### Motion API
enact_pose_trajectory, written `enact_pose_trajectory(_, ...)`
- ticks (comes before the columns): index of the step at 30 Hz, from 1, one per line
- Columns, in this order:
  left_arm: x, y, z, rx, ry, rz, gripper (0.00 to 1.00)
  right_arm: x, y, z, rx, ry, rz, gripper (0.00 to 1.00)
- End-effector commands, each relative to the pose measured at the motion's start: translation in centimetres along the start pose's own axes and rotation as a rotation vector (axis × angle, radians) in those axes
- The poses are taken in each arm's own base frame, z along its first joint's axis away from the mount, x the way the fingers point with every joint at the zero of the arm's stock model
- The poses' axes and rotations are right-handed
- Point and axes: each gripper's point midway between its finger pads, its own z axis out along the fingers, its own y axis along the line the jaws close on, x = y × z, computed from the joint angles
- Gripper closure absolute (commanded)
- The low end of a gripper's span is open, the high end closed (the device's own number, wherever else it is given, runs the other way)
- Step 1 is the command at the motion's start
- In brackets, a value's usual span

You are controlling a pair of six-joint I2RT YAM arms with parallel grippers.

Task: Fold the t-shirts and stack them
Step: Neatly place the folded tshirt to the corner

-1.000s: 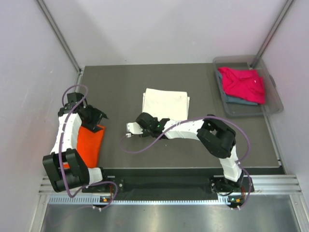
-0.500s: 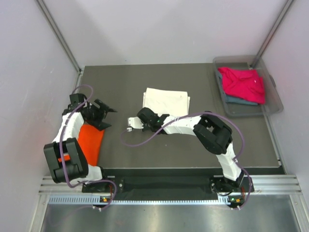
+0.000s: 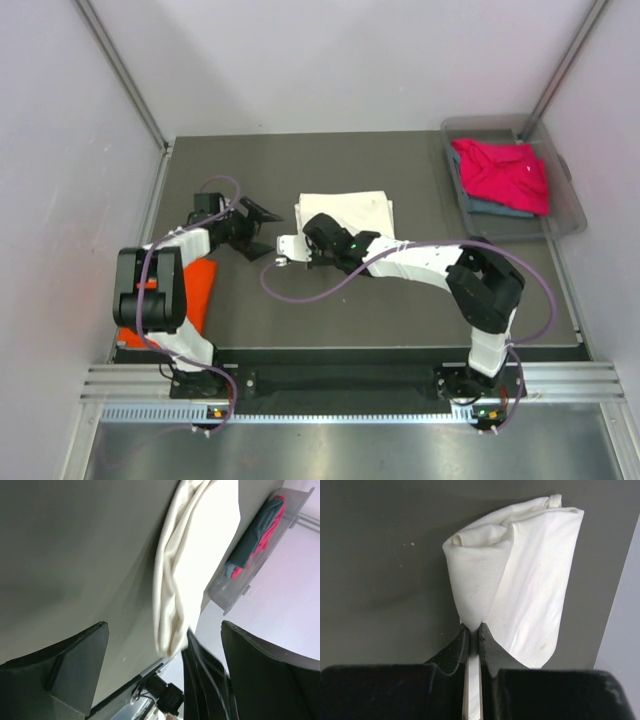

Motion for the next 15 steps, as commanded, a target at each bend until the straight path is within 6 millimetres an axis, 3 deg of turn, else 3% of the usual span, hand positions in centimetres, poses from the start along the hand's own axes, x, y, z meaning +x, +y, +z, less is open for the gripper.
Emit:
enact_pose_trajectory(1, -0.3, -3.9, 2.9, 0.102, -0.025, 0.061, 0.02, -0.4, -1.3, -2.1, 0.005, -0.068, 0.05, 1.0)
enact_pose_trajectory(10, 0.8, -3.1, 8.3, 0.012, -0.027, -0.003, 0.02, -1.1, -3.3, -3.5, 0.016, -0.122, 0.119, 1.0)
enact_pose_trajectory(15, -0.5, -2.5, 10.5, -0.051, -0.057, -0.009, 0.03, -1.7, -4.1, -4.1, 0.03, -0.152, 0.145, 1.0)
